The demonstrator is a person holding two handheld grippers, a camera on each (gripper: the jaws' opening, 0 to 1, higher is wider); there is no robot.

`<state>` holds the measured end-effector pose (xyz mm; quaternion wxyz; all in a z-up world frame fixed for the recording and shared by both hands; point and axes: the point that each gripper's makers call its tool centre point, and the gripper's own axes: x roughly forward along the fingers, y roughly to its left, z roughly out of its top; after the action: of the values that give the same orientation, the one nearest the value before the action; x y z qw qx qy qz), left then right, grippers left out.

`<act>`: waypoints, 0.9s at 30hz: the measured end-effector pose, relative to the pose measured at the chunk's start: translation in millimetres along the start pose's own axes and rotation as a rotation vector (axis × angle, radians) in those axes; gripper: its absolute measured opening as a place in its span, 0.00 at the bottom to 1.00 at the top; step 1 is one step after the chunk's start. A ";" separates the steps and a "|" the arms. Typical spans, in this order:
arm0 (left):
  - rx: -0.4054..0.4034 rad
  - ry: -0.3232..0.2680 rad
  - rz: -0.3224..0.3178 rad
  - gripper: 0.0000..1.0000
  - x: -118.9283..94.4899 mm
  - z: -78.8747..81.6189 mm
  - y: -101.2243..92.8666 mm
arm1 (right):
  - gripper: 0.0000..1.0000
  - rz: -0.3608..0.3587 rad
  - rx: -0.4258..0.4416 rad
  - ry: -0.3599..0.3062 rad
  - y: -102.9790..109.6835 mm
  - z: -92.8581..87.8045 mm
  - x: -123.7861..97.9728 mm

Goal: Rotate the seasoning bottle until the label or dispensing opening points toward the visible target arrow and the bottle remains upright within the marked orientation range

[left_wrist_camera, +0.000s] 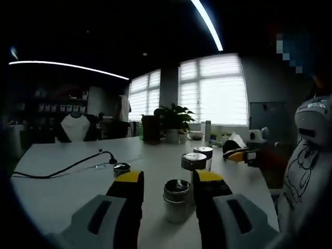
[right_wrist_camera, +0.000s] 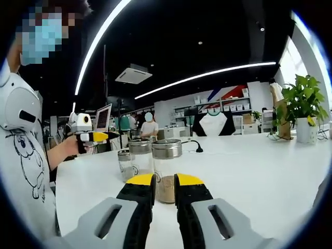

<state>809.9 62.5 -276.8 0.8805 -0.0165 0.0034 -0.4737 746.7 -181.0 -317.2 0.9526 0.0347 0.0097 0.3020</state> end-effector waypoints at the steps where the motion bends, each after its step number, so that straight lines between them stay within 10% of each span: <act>1: -0.002 0.002 0.011 0.39 -1.7 -0.8 1.2 | 0.12 0.012 0.008 -0.008 1.8 3.2 0.3; 27: -0.004 0.050 0.191 0.40 -53.3 -20.2 16.5 | 0.24 0.064 -0.097 0.075 10.7 9.1 20.3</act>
<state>793.9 115.6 -298.0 0.9214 -0.0060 0.0279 -0.3876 757.5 -161.1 -307.3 0.9421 -0.0228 0.0297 0.3333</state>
